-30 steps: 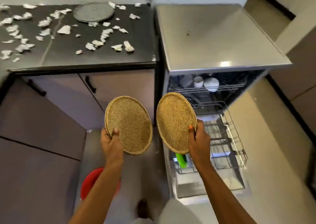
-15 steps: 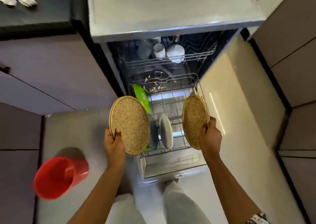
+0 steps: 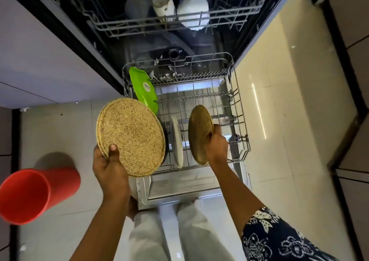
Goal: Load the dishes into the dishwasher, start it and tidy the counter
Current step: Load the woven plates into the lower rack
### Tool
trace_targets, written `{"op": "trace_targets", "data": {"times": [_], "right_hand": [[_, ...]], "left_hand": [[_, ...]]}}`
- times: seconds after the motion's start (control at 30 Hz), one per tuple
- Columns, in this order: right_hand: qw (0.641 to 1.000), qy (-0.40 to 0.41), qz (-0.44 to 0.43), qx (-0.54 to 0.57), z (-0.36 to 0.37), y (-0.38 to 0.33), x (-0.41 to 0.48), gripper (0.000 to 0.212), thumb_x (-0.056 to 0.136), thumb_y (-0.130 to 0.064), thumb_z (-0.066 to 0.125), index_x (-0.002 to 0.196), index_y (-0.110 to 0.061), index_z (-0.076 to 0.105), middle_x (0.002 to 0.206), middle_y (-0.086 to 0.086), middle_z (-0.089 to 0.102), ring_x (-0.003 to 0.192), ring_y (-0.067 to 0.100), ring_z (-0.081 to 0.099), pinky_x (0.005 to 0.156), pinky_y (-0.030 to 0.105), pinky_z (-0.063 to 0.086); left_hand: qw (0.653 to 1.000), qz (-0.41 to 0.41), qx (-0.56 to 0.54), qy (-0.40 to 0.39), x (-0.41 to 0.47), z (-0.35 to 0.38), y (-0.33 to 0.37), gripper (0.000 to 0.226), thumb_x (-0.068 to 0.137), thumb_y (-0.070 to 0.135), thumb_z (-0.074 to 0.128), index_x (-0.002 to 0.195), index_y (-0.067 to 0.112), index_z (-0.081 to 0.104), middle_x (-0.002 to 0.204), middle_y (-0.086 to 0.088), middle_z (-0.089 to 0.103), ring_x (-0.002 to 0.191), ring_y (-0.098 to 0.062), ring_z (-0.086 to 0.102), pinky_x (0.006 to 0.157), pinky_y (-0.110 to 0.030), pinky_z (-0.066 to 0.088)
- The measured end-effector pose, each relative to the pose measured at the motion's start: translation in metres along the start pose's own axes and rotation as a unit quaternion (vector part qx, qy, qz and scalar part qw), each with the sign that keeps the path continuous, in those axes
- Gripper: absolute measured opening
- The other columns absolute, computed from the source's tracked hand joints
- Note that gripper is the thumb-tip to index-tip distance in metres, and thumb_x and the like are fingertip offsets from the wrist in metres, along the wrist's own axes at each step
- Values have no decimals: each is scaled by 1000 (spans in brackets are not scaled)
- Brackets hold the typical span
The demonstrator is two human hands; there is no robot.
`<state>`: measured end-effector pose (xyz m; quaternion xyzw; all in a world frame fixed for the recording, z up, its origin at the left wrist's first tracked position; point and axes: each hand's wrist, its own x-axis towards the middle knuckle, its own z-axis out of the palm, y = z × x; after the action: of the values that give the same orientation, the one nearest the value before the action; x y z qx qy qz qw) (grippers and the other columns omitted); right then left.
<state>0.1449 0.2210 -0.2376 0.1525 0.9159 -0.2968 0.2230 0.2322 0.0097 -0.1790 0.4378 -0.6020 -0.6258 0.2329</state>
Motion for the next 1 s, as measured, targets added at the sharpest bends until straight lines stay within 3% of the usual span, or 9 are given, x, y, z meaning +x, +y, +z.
{"op": "trace_targets", "data": {"times": [0.07,0.17,0.23,0.47,0.63,0.73,0.9,1.0], "right_hand": [[1000,1,8,0,8,8,6,22,101,-17,27,119,-10,39,85,4,51,68,16,48,49,16,36],[1000,15,-1,7,18,15,13,21,100,-17,31,117,-8,40,83,4,50,70,19,50,58,27,41],[1000,5,-11,10,22,18,17,22,100,-18,30,117,-7,40,80,2,49,72,22,53,55,25,41],[998,22,-53,1,25,16,27,27,98,-17,35,121,-4,42,86,19,63,73,33,62,62,40,54],[998,30,-56,-6,19,20,26,30,98,-14,37,126,-4,41,78,10,55,66,25,56,58,34,50],[999,25,-38,-29,21,29,23,31,99,-14,37,129,-6,39,76,6,51,64,19,50,51,24,40],[997,-14,-56,-49,35,27,19,33,96,-14,41,128,-5,38,90,16,62,82,33,63,71,40,53],[995,-38,-43,-86,46,22,28,33,94,-13,44,126,-5,37,101,20,64,92,38,62,79,47,51]], "left_hand": [[1000,6,-8,5,4,5,-7,26,97,3,46,98,28,54,90,15,59,77,12,57,72,-7,44],[1000,9,-16,3,10,5,-18,25,97,5,47,99,27,57,86,18,65,84,6,58,81,-16,47],[999,10,-31,7,12,4,-23,27,97,3,46,99,28,58,85,21,68,86,4,60,83,-19,49],[999,2,-40,18,7,4,-28,30,97,-1,44,101,27,55,82,26,69,84,9,62,75,-9,47],[999,0,-45,23,10,0,-28,29,97,1,45,100,27,56,83,25,69,85,8,62,75,-11,48],[998,-2,-48,30,15,-5,-31,27,97,2,46,99,27,56,84,23,70,86,5,62,80,-16,50],[998,0,-54,40,19,-10,-32,24,97,4,47,99,26,57,87,20,69,89,3,62,84,-19,52],[998,2,-53,46,20,-9,-34,24,96,3,47,100,26,57,86,21,70,89,3,63,83,-18,52]]}}
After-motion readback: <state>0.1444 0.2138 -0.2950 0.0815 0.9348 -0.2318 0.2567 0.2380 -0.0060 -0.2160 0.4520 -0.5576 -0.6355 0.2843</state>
